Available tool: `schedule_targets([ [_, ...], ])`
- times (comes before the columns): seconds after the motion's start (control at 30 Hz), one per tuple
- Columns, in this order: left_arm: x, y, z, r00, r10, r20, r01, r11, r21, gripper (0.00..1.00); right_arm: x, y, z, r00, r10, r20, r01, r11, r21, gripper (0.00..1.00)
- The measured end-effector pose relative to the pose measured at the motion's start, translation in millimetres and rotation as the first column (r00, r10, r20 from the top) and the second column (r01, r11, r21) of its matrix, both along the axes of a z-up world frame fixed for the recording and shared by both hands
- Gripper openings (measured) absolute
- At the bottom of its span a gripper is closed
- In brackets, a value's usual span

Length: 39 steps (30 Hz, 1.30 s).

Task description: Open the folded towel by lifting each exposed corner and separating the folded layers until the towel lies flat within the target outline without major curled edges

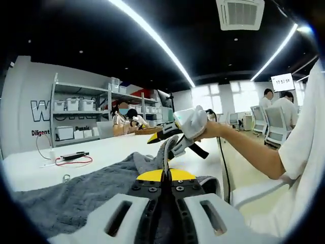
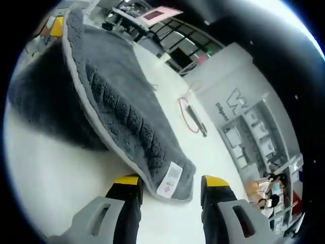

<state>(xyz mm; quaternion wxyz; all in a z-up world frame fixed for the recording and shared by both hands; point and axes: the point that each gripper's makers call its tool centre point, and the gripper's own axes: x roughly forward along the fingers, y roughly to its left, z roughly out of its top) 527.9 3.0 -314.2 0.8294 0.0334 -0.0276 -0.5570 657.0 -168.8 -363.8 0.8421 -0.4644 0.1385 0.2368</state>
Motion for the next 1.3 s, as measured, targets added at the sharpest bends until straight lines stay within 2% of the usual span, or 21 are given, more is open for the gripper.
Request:
schedule_targets([
  [0.07,1.2,4.7,2.5,1.0,0.005,-0.001,-0.005,1.0,-0.027,0.02,0.5,1.1,-5.3,1.0,-0.009,-0.012,0.009,1.0,-0.003,0.43],
  [0.17,5.4,7.7,2.8,1.0,-0.006,-0.007,0.006,0.999,-0.044,0.02,3.3,1.6,-6.3,1.0,-0.017,0.004,0.017,1.0,-0.017,0.41],
  [0.33,5.2,3.6,7.5,0.999,-0.048,-0.012,0.048,0.998,-0.043,0.02,5.8,8.3,-9.7,0.998,-0.011,0.061,0.016,0.998,-0.068,0.3],
  [0.47,3.9,2.8,15.9,0.998,-0.066,-0.002,0.066,0.996,-0.054,0.02,8.2,7.9,-9.3,0.998,-0.009,0.057,0.011,0.999,-0.032,0.15],
  [0.53,6.0,5.5,20.3,0.998,-0.064,0.014,0.065,0.997,-0.051,0.02,8.4,5.9,-6.8,0.998,-0.007,0.07,0.009,0.999,-0.033,0.12],
  [0.6,10.1,9.9,24.6,0.998,-0.055,0.028,0.056,0.997,-0.052,0.02,9.1,4.1,-7.1,0.998,-0.008,0.067,0.01,1.0,-0.029,0.13],
  [0.7,20.1,18.8,30.9,0.999,-0.048,0.014,0.049,0.996,-0.068,0.02,8.6,4.1,-8.5,0.998,-0.009,0.062,0.01,1.0,-0.02,0.19],
  [0.83,36.3,31.2,38.2,0.999,-0.028,0.016,0.029,0.996,-0.087,0.02,9.5,4.4,-8.8,0.998,-0.009,0.062,0.01,1.0,-0.013,0.19],
  [0.87,40.6,36.3,41.9,1.0,-0.028,0.006,0.029,0.994,-0.103,0.02,12.7,-0.2,-10.2,0.997,-0.027,0.066,0.029,0.999,-0.038,0.19],
  [0.93,30.0,35.4,40.0,1.0,-0.025,0.008,0.026,0.994,-0.103,0.02,15.0,-1.3,-11.2,0.997,-0.026,0.07,0.029,0.998,-0.049,0.19],
  [1.0,28.0,38.6,42.5,1.0,-0.014,0.028,0.017,0.995,-0.096,0.02,15.4,3.9,-11.0,0.998,-0.018,0.052,0.017,1.0,0.014,0.2],
  [1.07,23.6,38.8,44.6,0.999,-0.006,0.032,0.009,0.995,-0.098,0.02,17.3,4.2,-9.3,0.999,-0.018,0.051,0.017,0.999,0.03,0.21],
  [1.1,22.8,40.0,45.9,0.999,-0.004,0.034,0.008,0.995,-0.1,0.02,18.7,2.3,-9.0,0.998,-0.022,0.052,0.021,1.0,0.021,0.2],
  [1.13,22.2,40.2,47.4,0.999,-0.001,0.038,0.005,0.995,-0.101,0.02,23.0,-6.8,-9.3,0.997,-0.04,0.068,0.043,0.998,-0.039,0.19],
  [1.2,20.1,42.5,48.8,0.999,0.013,0.043,-0.009,0.995,-0.095,0.02,23.9,-5.9,-9.1,0.997,-0.03,0.072,0.032,0.999,-0.031,0.2],
  [1.23,16.3,45.9,48.3,0.998,0.023,0.052,-0.018,0.996,-0.088,0.02,24.1,-1.3,-7.6,0.998,-0.017,0.062,0.016,1.0,0.022,0.21],
  [1.3,14.5,46.7,48.4,0.998,0.027,0.053,-0.023,0.996,-0.09,0.02,26.6,-0.5,-3.3,0.998,-0.02,0.062,0.017,0.999,0.044,0.21],
])
